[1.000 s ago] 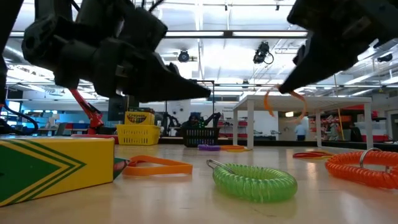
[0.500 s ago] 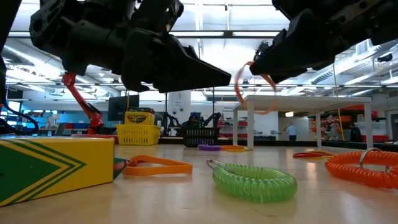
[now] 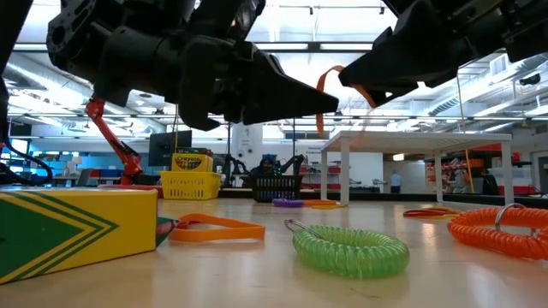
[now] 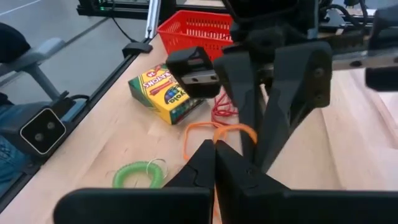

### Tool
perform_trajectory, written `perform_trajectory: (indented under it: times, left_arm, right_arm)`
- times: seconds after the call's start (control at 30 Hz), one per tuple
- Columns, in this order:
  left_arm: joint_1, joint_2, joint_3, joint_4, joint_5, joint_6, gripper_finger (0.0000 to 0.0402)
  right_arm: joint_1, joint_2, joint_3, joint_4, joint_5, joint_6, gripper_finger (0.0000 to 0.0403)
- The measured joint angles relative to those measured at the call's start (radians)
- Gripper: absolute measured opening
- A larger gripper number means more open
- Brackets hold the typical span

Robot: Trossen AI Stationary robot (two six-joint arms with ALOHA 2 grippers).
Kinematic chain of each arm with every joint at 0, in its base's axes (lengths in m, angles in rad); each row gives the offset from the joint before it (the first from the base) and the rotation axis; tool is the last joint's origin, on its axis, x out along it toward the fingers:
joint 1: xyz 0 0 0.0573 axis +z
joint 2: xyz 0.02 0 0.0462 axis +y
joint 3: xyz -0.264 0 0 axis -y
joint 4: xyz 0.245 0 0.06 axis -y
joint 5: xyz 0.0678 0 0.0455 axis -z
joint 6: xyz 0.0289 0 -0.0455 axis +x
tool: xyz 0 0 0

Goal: Pick & Place Office Desk Supplies
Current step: Put the orange rubber band into the red bin

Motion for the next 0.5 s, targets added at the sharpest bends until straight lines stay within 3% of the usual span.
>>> perform_trajectory:
  times: [0.2,0.37,0.5]
  left_arm:
    - [-0.029,-0.006,0.000,-0.034,-0.072,0.031,0.0006]
    - [-0.060,-0.080,-0.005,-0.208,-0.177,0.046,0.0005]
    - [-0.093,-0.206,-0.006,-0.422,-0.175,0.000,0.0005]
  right_arm:
    - [0.004,-0.001,0.000,0.006,0.033,-0.002,0.0023]
    - [0.045,-0.026,0.000,0.005,0.210,-0.003,0.0098]
    - [0.098,-0.071,0.000,-0.006,0.351,-0.031,0.0167]
